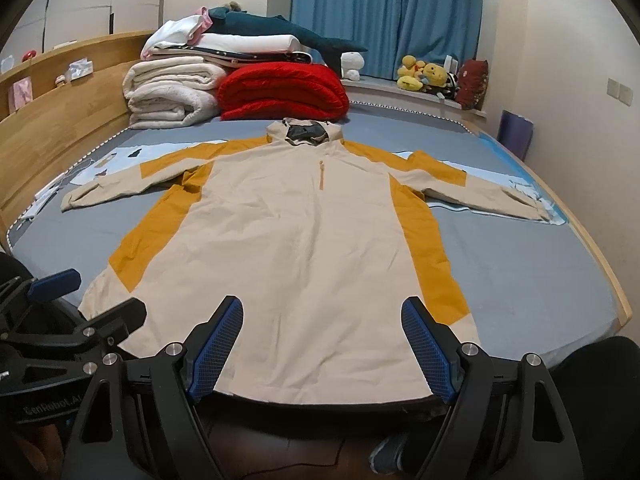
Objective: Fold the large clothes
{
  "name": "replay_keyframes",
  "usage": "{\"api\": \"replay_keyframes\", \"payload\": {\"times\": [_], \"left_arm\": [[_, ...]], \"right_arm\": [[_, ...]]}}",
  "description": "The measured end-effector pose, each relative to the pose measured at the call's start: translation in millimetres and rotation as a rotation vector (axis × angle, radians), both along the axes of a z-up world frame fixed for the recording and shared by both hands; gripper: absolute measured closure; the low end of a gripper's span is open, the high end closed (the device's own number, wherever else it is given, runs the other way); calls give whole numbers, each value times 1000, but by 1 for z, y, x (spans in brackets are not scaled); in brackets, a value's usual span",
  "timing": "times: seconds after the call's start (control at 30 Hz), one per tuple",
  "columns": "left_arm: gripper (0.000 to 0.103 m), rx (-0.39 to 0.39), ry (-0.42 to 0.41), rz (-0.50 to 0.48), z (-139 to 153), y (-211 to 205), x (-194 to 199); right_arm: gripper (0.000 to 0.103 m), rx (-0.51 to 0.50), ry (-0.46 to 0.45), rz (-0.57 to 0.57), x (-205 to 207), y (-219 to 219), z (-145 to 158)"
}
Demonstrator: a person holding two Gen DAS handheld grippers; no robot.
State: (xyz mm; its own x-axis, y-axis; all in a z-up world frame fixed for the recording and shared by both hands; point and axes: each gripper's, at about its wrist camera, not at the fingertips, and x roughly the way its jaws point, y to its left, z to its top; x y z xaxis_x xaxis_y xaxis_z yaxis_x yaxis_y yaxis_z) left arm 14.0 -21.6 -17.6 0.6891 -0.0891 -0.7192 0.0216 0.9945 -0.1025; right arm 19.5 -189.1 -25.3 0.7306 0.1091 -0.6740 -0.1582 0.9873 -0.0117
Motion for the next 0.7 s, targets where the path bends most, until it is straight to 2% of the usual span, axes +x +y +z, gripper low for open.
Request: {"api": "replay_keyframes", "payload": {"times": [0.7], "left_arm": [[12, -2, 3, -1, -4, -2, 1]], "right_arm": [[21, 0, 5, 7, 0, 2, -3]]}}
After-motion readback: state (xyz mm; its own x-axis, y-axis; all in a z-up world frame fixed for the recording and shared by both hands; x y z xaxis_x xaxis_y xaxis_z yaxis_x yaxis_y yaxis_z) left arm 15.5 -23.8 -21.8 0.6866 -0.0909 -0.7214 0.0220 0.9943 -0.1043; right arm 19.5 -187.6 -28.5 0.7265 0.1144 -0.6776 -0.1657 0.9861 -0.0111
